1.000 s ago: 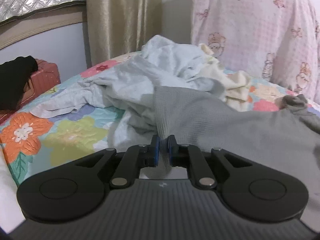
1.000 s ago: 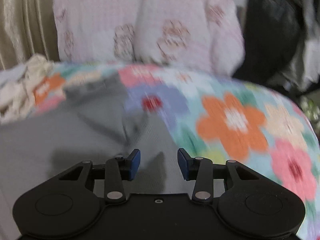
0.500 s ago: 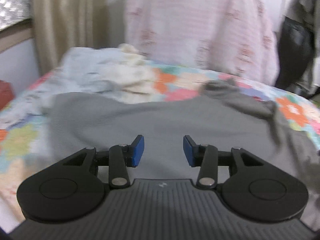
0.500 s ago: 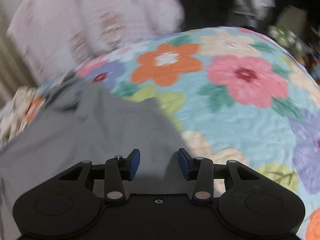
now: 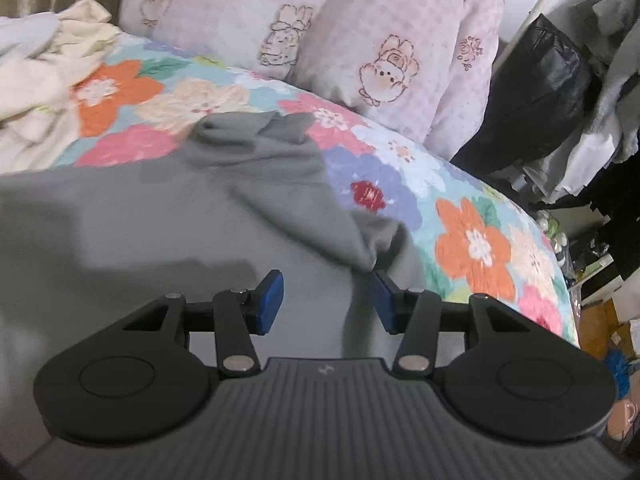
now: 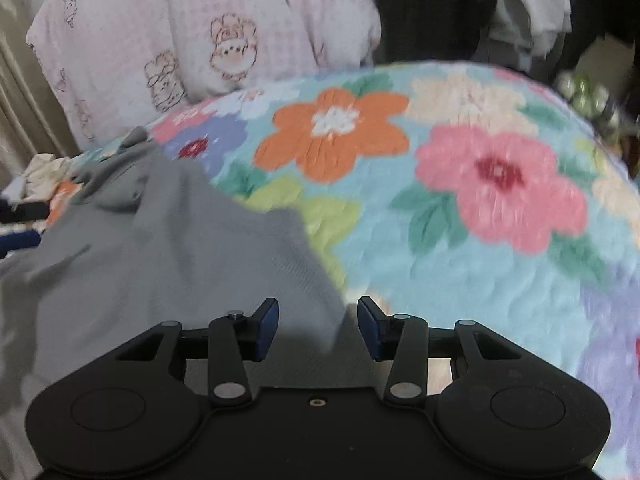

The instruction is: Fold clothes

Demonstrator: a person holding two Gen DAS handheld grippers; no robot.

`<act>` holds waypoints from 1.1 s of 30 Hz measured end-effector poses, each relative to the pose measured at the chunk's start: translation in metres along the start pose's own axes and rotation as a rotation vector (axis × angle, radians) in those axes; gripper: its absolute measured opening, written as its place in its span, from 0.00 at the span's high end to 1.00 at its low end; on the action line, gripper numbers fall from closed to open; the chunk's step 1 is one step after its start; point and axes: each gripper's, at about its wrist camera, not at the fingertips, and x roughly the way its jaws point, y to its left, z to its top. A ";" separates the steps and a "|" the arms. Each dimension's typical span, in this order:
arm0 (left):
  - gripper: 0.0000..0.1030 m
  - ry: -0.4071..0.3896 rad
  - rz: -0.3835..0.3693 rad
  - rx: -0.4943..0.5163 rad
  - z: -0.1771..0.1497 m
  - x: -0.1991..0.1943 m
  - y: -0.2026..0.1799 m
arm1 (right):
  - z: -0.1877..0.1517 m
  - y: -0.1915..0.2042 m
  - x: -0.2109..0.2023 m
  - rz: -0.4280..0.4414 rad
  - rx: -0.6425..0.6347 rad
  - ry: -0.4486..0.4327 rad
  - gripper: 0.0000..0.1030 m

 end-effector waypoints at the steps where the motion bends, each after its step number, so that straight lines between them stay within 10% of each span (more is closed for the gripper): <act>1: 0.53 -0.004 0.000 0.031 0.008 0.011 -0.007 | 0.003 -0.004 0.006 0.020 0.029 0.015 0.52; 5: 0.44 -0.155 0.132 0.174 0.029 0.040 -0.036 | 0.006 -0.012 0.023 0.084 0.106 0.042 0.50; 11: 0.43 0.011 0.181 0.249 0.033 0.110 -0.045 | 0.002 0.007 0.027 -0.002 -0.033 -0.060 0.80; 15: 0.83 -0.029 0.315 0.299 0.022 0.110 -0.024 | -0.003 0.031 0.027 -0.084 -0.226 -0.075 0.86; 19: 0.91 -0.054 0.346 0.205 0.025 0.089 0.011 | -0.003 0.033 0.016 -0.009 -0.275 -0.044 0.93; 24: 0.92 0.073 0.423 0.276 0.019 0.080 0.030 | -0.014 0.028 -0.015 0.330 -0.292 0.074 0.94; 33: 0.78 -0.032 0.388 0.355 0.021 0.039 0.024 | -0.015 0.026 -0.019 0.200 -0.252 0.009 0.92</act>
